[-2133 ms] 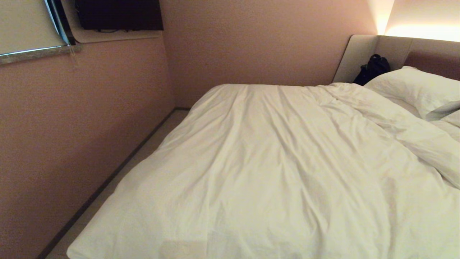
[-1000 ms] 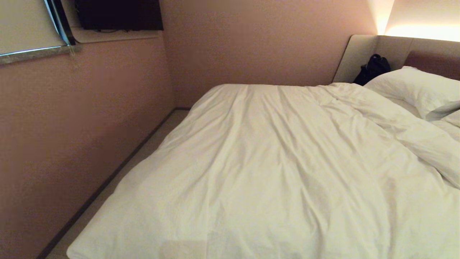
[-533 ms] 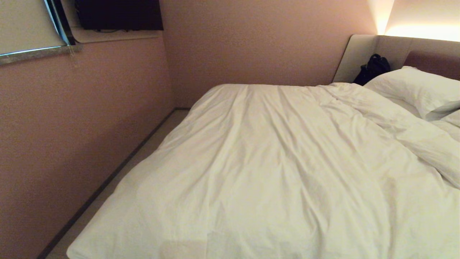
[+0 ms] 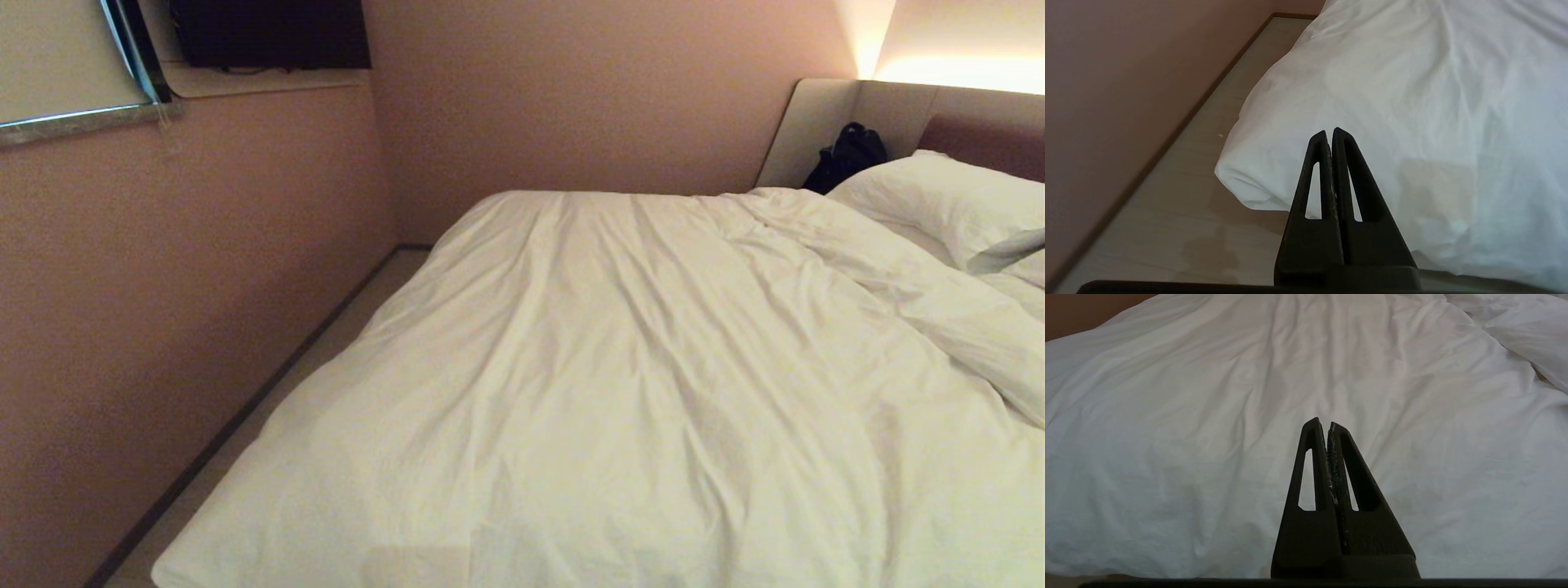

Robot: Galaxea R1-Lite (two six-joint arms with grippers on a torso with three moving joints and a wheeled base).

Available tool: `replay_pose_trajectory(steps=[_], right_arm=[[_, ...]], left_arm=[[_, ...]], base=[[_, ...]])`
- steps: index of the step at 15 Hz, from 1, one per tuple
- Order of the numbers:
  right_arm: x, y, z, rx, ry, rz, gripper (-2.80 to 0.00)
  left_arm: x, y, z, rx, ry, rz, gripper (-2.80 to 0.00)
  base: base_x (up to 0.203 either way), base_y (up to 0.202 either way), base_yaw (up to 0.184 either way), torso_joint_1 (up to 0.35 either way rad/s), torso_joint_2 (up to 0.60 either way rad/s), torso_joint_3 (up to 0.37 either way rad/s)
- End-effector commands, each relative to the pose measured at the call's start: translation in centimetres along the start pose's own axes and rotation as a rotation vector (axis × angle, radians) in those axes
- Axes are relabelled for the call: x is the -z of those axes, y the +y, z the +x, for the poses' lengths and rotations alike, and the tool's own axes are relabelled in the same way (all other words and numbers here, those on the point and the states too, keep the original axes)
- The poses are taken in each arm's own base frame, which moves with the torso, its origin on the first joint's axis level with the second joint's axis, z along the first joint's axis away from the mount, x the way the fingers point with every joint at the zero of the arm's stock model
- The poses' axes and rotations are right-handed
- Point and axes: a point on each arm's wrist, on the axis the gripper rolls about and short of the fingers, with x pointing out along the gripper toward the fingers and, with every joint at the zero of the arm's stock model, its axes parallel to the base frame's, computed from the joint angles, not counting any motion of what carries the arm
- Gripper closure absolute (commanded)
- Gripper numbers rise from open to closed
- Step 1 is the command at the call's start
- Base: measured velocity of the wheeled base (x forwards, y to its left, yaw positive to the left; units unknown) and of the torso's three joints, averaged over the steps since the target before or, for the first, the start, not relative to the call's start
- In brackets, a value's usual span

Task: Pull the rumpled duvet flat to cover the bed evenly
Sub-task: Flatten the corners of the folded blanket

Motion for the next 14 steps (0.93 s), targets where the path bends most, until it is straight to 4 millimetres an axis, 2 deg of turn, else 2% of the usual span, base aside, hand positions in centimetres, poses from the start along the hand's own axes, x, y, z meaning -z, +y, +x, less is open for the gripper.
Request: replay_pose_trajectory(steps=[1,14], right_arm=[[0.0,0.0,0.0,0.0,-0.001,-0.001,0.0],[0.0,0.0,0.0,0.0,-0.001,-0.001,0.0]], left_arm=[[0.09,-0.02,0.02,0.007,0.007,0.028,0.0],[0.09,-0.05,0.04,0.021,0.004,0.048,0.0]], base=[[0.0,0.0,0.0,0.0,0.0,0.0],[0.0,0.0,0.0,0.0,0.0,0.0]])
